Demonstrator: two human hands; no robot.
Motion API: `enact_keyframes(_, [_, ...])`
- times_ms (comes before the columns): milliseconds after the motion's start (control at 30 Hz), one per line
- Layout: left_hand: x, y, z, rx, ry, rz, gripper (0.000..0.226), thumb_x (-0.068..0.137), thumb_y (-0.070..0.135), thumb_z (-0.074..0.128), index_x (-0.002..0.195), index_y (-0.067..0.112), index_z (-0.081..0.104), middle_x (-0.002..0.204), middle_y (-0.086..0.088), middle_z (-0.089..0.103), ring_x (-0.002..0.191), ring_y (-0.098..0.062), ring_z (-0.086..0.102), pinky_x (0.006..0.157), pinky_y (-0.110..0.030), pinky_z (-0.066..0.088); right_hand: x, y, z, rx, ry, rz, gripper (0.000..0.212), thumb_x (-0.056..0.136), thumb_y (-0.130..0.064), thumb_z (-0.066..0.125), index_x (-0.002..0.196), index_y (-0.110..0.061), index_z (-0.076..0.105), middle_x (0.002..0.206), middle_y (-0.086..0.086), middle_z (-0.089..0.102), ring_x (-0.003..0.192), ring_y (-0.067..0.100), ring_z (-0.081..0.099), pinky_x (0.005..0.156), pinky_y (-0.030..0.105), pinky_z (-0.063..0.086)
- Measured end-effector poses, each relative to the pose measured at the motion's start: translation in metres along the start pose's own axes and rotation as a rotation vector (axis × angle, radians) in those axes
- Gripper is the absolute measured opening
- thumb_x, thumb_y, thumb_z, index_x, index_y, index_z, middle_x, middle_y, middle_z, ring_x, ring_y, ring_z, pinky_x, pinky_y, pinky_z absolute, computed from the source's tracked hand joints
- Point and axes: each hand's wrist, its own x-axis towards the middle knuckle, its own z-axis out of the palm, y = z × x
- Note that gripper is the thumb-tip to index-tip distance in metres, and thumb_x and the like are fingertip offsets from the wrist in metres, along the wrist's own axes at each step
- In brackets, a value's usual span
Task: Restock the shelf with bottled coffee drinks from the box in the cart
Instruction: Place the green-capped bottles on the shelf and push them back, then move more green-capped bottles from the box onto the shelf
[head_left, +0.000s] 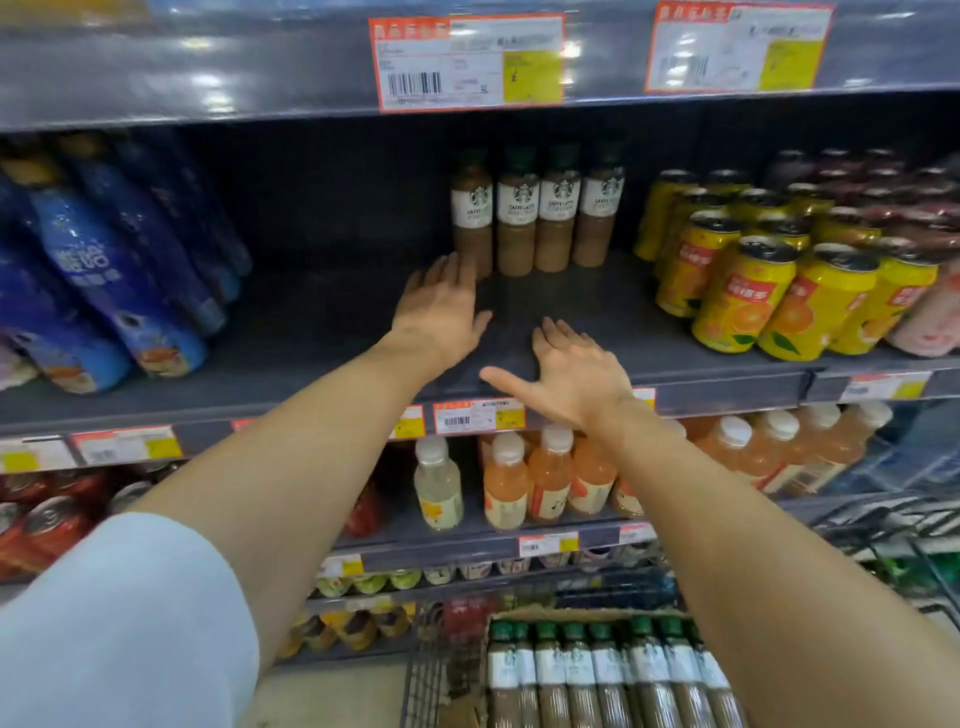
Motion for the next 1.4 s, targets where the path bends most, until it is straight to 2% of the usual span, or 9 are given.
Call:
enact_keyframes(100, [-0.032, 0.005, -0.009, 0.089, 0.013, 0.044, 0.075, 0.096, 0.046, 0.045, 0.151, 0.004, 0.016, 0.158, -0.014, 0.021, 0.145, -0.026, 0.02, 0.116, -0.043, 0.023, -0.002, -0.002, 0.0, -0.006, -0.022, -0.019, 0.106, 0.082, -0.084, 0.012, 0.152, -0.006, 0.027, 0.16, 0.014, 0.023, 0.148, 0.026, 0.018, 0.12, 0.042, 0.016])
enact_keyframes(233, [-0.075, 0.005, -0.022, 0.158, 0.014, 0.05, 0.074, 0.098, 0.049, 0.035, 0.152, 0.004, 0.01, 0.159, -0.014, 0.018, 0.147, -0.024, 0.016, 0.117, -0.043, 0.02, -0.016, -0.015, -0.001, -0.092, 0.028, -0.15, 0.09, 0.093, -0.07, 0.013, 0.153, -0.004, 0.021, 0.161, 0.014, 0.017, 0.15, 0.026, 0.011, 0.12, 0.047, 0.007])
enact_keyframes(433, [-0.136, 0.006, -0.035, 0.076, -0.007, 0.035, 0.071, 0.1, 0.049, 0.028, 0.152, 0.004, 0.009, 0.16, -0.014, 0.015, 0.148, -0.024, 0.014, 0.119, -0.039, 0.017, -0.07, -0.04, 0.013, 0.071, 0.108, -0.283, 0.079, 0.099, -0.06, 0.02, 0.155, -0.005, 0.011, 0.164, 0.013, 0.003, 0.151, 0.022, -0.002, 0.122, 0.04, 0.001])
enact_keyframes(633, [-0.209, 0.025, -0.019, 0.058, -0.032, 0.072, 0.07, 0.1, 0.048, 0.028, 0.15, 0.0, 0.019, 0.158, -0.018, 0.02, 0.146, -0.029, 0.021, 0.118, -0.04, 0.02, -0.141, -0.04, 0.045, 0.072, 0.038, -0.282, 0.078, 0.1, -0.056, 0.028, 0.154, -0.002, 0.014, 0.163, 0.016, 0.007, 0.151, 0.026, 0.003, 0.123, 0.042, 0.006])
enact_keyframes(733, [-0.244, 0.042, 0.007, 0.009, -0.034, 0.093, 0.071, 0.099, 0.049, 0.029, 0.147, -0.003, 0.028, 0.155, -0.021, 0.026, 0.142, -0.032, 0.028, 0.116, -0.041, 0.025, -0.179, -0.028, 0.068, 0.033, -0.068, -0.282, 0.081, 0.099, -0.06, 0.019, 0.154, -0.001, 0.013, 0.163, 0.016, 0.007, 0.151, 0.027, 0.003, 0.122, 0.042, 0.007])
enact_keyframes(833, [-0.275, 0.068, 0.037, -0.045, -0.12, 0.109, 0.07, 0.1, 0.049, 0.03, 0.15, -0.001, 0.023, 0.158, -0.018, 0.02, 0.146, -0.028, 0.021, 0.118, -0.039, 0.02, -0.209, -0.01, 0.099, 0.035, -0.171, -0.233, 0.098, 0.087, -0.071, 0.002, 0.153, -0.001, 0.015, 0.162, 0.017, 0.009, 0.151, 0.028, 0.006, 0.121, 0.044, 0.013])
enact_keyframes(967, [-0.305, 0.108, 0.075, -0.091, -0.204, 0.108, 0.071, 0.1, 0.05, 0.027, 0.151, 0.001, 0.02, 0.158, -0.015, 0.019, 0.146, -0.026, 0.018, 0.118, -0.04, 0.02, -0.25, 0.024, 0.155, 0.038, -0.372, -0.138, 0.083, 0.099, -0.061, 0.02, 0.154, -0.001, 0.008, 0.163, 0.015, 0.002, 0.151, 0.026, -0.002, 0.123, 0.04, 0.005])
enact_keyframes(1167, [-0.312, 0.155, 0.125, -0.1, -0.357, 0.112, 0.07, 0.101, 0.05, 0.025, 0.153, 0.005, 0.011, 0.16, -0.012, 0.015, 0.147, -0.023, 0.013, 0.119, -0.037, 0.017, -0.286, 0.078, 0.226, 0.147, -0.566, 0.049, 0.083, 0.099, -0.061, 0.025, 0.154, -0.001, 0.008, 0.163, 0.013, 0.003, 0.151, 0.024, -0.003, 0.122, 0.037, 0.004])
enact_keyframes(1400, [-0.314, 0.234, 0.241, -0.199, -0.68, 0.025, 0.068, 0.101, 0.045, 0.026, 0.152, 0.004, 0.006, 0.16, -0.014, 0.014, 0.147, -0.026, 0.016, 0.118, -0.04, 0.021, -0.288, 0.156, 0.318, 0.26, -0.64, 0.248, 0.08, 0.096, -0.055, 0.046, 0.151, -0.004, 0.021, 0.159, 0.013, 0.021, 0.147, 0.028, 0.017, 0.117, 0.043, 0.025])
